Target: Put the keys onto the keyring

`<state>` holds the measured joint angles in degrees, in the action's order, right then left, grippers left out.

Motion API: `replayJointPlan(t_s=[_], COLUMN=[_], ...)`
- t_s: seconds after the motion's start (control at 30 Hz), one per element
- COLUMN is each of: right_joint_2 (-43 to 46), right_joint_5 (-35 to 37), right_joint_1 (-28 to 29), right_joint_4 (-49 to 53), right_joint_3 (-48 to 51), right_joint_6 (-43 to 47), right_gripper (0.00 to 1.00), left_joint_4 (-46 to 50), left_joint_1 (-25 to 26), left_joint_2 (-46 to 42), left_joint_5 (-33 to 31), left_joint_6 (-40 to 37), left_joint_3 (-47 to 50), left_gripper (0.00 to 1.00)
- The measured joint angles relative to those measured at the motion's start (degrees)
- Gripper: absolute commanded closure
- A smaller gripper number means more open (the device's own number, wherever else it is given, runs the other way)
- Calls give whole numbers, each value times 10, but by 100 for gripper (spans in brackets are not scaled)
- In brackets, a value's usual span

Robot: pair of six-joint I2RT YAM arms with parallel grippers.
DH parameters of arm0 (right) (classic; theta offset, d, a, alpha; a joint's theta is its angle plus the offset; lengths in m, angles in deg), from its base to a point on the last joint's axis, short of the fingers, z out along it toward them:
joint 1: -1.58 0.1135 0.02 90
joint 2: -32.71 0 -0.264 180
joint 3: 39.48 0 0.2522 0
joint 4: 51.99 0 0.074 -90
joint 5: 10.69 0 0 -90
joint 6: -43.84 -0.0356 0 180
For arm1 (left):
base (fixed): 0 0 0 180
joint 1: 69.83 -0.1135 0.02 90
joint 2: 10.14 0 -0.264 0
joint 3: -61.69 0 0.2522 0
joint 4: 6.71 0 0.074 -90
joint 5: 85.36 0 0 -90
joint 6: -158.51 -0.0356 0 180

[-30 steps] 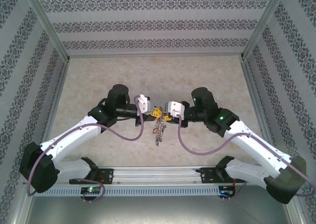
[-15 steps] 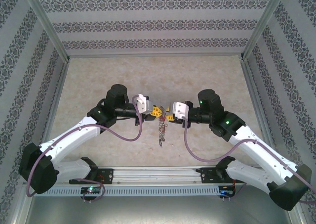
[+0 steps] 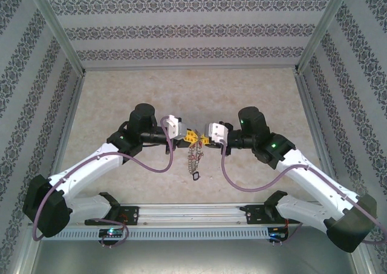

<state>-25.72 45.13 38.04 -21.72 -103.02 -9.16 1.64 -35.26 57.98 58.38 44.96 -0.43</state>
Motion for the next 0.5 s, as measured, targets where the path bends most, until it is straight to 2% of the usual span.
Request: replayJointPlan(t_s=[0.5], right_joint_2=[-23], right_joint_5=[-20], right_joint_1=[0], right_joint_4=[-5], right_joint_3=[-10], right_joint_6=[-12], right_gripper=[100], left_joint_4=[-25], left_joint_1=[-2], left_joint_2=[0], left_joint_5=[13], left_joint_6=[11], left_joint_3=[12], left_gripper=[100])
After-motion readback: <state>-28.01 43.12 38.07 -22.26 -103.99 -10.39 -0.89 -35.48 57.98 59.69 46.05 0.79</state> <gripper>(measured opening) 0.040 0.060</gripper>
